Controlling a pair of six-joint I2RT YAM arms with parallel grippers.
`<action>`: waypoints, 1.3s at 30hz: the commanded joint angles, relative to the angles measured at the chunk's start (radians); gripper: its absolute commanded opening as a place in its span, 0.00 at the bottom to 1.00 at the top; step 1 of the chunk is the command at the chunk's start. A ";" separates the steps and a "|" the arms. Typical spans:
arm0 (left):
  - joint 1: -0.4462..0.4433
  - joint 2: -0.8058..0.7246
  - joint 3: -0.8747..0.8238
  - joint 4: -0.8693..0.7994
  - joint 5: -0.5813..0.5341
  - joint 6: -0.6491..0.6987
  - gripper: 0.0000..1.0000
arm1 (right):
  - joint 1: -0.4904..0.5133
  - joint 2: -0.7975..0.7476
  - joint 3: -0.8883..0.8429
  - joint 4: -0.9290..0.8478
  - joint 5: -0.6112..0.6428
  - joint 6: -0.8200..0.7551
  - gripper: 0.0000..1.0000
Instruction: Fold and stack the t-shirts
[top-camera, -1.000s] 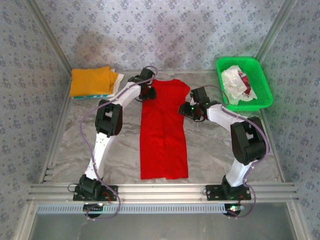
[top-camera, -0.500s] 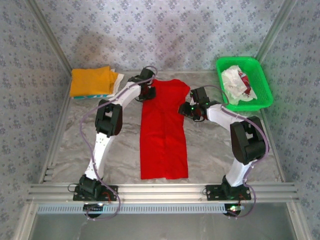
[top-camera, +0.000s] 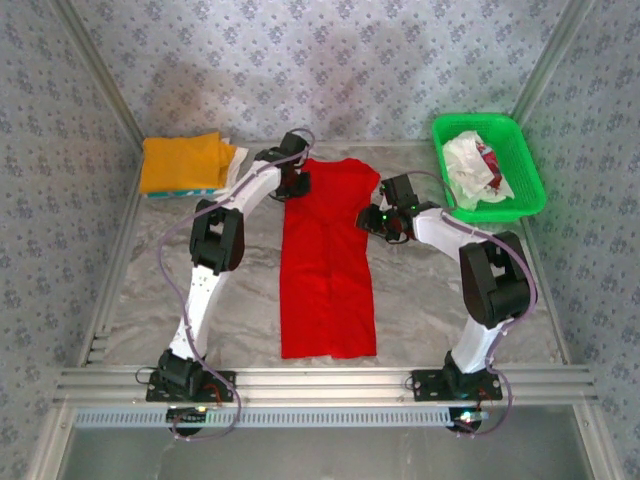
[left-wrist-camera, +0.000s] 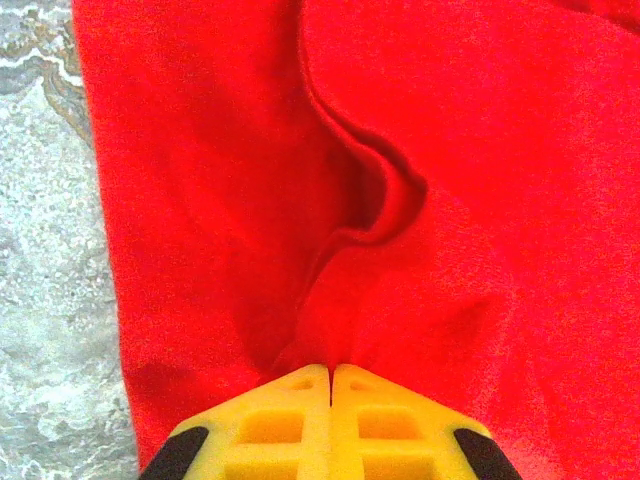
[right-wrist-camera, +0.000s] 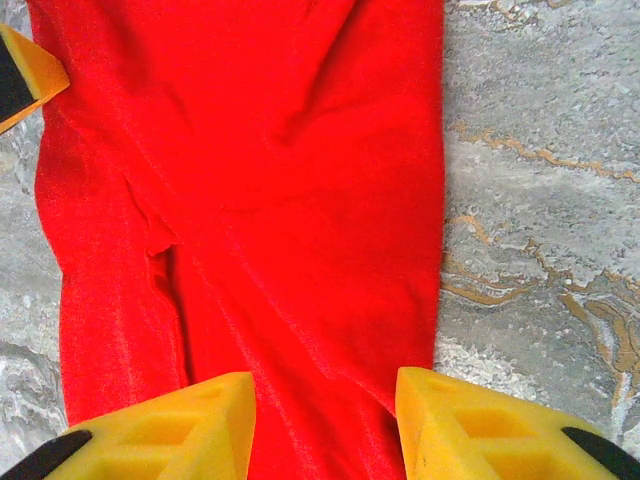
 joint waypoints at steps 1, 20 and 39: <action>-0.006 -0.069 0.035 -0.033 -0.012 0.007 0.00 | -0.008 0.015 0.025 -0.008 -0.012 0.006 0.44; -0.008 -0.184 -0.048 -0.079 -0.035 0.020 0.00 | -0.011 0.024 0.034 -0.011 -0.017 0.004 0.44; -0.020 -0.370 -0.471 0.111 -0.048 -0.059 0.13 | -0.016 0.065 0.100 -0.034 -0.019 0.000 0.44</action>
